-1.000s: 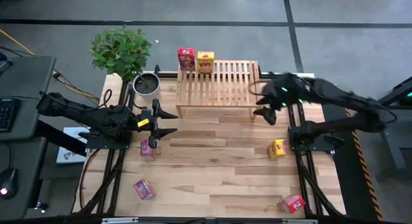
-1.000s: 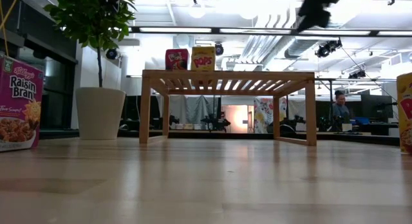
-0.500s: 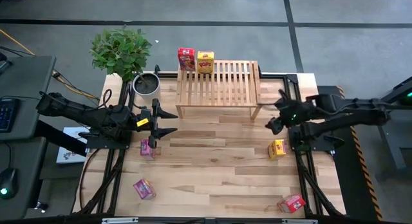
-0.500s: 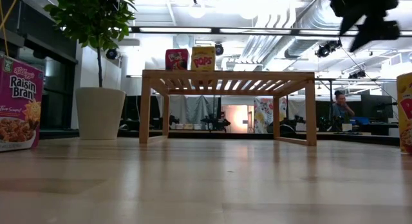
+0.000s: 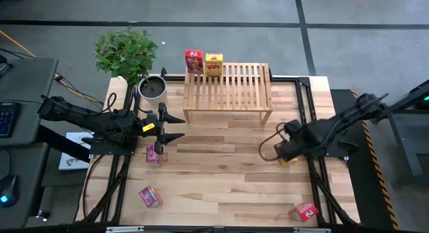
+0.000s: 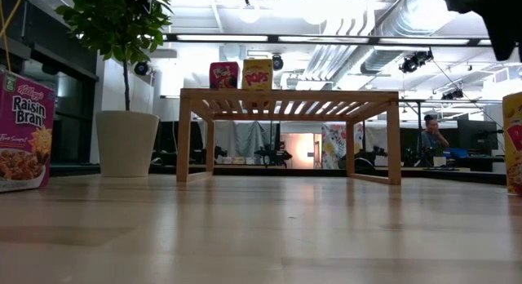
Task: Stack cereal on shelf
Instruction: Align the yellow cereal box with the other yellow cereal box on the shelf
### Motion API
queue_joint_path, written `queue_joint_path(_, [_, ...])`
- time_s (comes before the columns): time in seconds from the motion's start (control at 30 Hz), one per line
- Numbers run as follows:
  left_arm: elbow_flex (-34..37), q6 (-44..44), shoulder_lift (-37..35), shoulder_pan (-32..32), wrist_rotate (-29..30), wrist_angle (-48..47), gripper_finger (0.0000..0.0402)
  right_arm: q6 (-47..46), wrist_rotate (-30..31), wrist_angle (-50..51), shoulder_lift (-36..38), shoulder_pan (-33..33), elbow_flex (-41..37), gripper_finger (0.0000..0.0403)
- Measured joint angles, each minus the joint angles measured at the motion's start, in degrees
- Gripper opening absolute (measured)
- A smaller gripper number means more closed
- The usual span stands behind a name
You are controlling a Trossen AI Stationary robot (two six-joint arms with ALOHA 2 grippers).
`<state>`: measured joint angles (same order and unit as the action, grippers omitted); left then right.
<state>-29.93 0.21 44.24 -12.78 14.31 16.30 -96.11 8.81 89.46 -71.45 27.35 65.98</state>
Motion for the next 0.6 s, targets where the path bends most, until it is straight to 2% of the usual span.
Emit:
queue_joint_path(0.2, [0.0,-0.1,0.0,0.0,-0.2,-0.1,0.0218,-6.0,-0.9,0.5,-5.9,4.6,-0.2,0.0229])
queue_joint_path(0.47, [0.0,-0.6,0.0,0.0,-0.2,-0.1,0.0218,-13.4,2.1,0.5,-9.1,8.5,-0.3,0.0229])
queue_joint_path(0.6, [0.0,-0.6,0.0,0.0,-0.2,-0.1,0.0218,-17.3,1.8,0.5,-10.6,9.7,-0.3,0.0229])
